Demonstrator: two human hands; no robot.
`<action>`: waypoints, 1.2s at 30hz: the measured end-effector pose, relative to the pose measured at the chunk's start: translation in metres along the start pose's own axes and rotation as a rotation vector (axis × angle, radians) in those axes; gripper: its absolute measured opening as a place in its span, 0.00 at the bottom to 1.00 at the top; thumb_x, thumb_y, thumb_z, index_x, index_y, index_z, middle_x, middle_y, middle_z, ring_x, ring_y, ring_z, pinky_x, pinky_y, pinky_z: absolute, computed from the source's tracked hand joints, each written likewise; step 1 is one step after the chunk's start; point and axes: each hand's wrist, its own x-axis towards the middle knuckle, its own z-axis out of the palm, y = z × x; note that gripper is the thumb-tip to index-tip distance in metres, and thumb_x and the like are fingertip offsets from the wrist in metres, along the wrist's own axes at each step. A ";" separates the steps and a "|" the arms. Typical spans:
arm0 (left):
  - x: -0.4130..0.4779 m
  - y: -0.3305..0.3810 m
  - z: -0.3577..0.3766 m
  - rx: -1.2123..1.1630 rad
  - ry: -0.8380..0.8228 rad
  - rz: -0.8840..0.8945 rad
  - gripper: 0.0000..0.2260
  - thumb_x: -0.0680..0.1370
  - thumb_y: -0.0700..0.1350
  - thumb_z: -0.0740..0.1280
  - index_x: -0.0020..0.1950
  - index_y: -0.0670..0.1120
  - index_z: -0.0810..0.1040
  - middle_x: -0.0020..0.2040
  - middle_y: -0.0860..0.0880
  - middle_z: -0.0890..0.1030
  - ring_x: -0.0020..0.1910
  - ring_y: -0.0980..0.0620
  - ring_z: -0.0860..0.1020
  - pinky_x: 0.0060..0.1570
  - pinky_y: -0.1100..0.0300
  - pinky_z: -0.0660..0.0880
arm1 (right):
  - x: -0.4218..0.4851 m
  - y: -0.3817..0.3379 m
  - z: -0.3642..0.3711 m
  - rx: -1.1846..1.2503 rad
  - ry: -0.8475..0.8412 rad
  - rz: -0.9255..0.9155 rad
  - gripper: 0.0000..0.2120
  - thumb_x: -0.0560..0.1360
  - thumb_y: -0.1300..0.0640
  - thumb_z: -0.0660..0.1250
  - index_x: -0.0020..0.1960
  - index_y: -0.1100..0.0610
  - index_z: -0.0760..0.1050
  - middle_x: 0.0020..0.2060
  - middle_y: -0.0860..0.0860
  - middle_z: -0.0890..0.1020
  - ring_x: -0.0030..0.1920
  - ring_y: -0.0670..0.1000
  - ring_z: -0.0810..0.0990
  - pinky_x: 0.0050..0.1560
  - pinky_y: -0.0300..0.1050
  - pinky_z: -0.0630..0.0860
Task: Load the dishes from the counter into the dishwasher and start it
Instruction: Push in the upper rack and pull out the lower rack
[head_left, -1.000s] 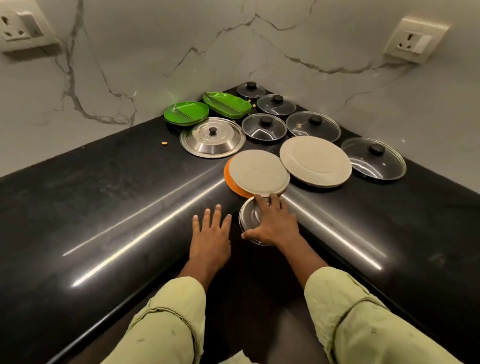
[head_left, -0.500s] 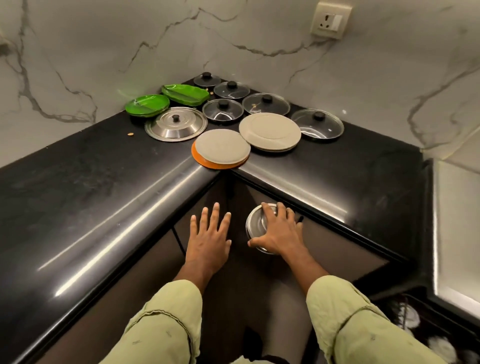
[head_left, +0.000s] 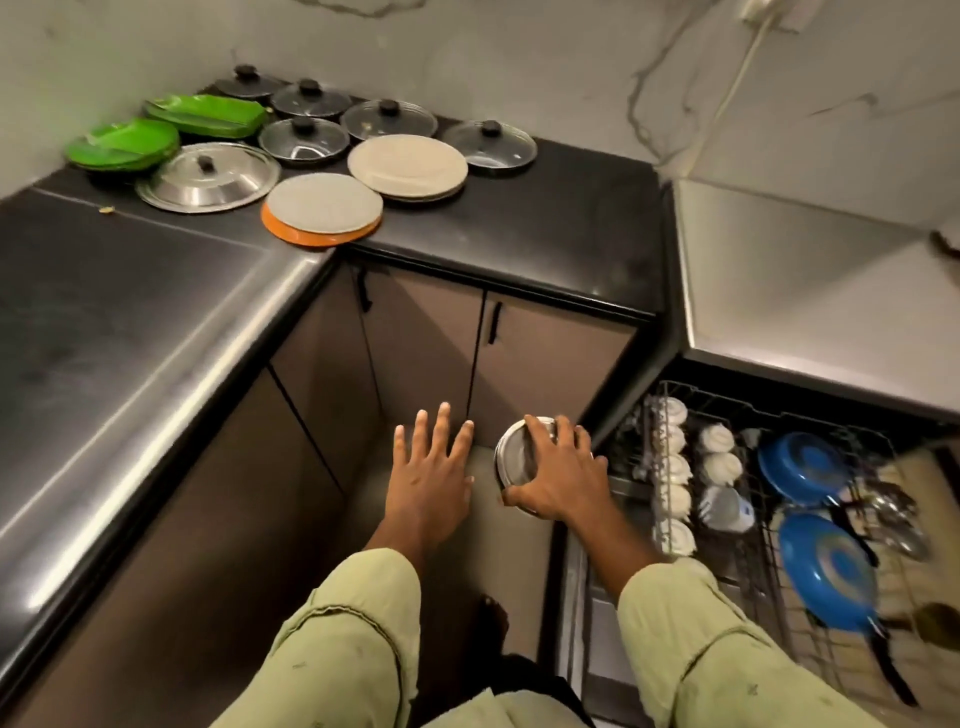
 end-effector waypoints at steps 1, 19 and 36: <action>-0.006 0.010 0.002 0.008 -0.013 0.023 0.31 0.84 0.55 0.53 0.81 0.52 0.40 0.80 0.44 0.35 0.79 0.39 0.36 0.75 0.40 0.38 | -0.011 0.010 0.002 0.003 -0.001 0.028 0.53 0.62 0.33 0.73 0.78 0.43 0.48 0.78 0.53 0.51 0.76 0.61 0.51 0.69 0.65 0.61; -0.092 0.229 0.077 0.100 -0.258 0.327 0.31 0.83 0.49 0.56 0.82 0.51 0.43 0.81 0.43 0.39 0.79 0.38 0.37 0.76 0.38 0.42 | -0.172 0.240 0.052 0.072 -0.095 0.290 0.53 0.64 0.32 0.71 0.78 0.44 0.45 0.78 0.55 0.49 0.76 0.63 0.51 0.70 0.65 0.61; -0.058 0.356 0.130 0.118 -0.356 0.340 0.32 0.83 0.54 0.60 0.81 0.50 0.46 0.81 0.42 0.41 0.79 0.37 0.40 0.76 0.38 0.43 | -0.173 0.401 0.062 0.128 -0.106 0.356 0.53 0.61 0.33 0.75 0.77 0.45 0.50 0.76 0.55 0.53 0.74 0.62 0.54 0.68 0.62 0.67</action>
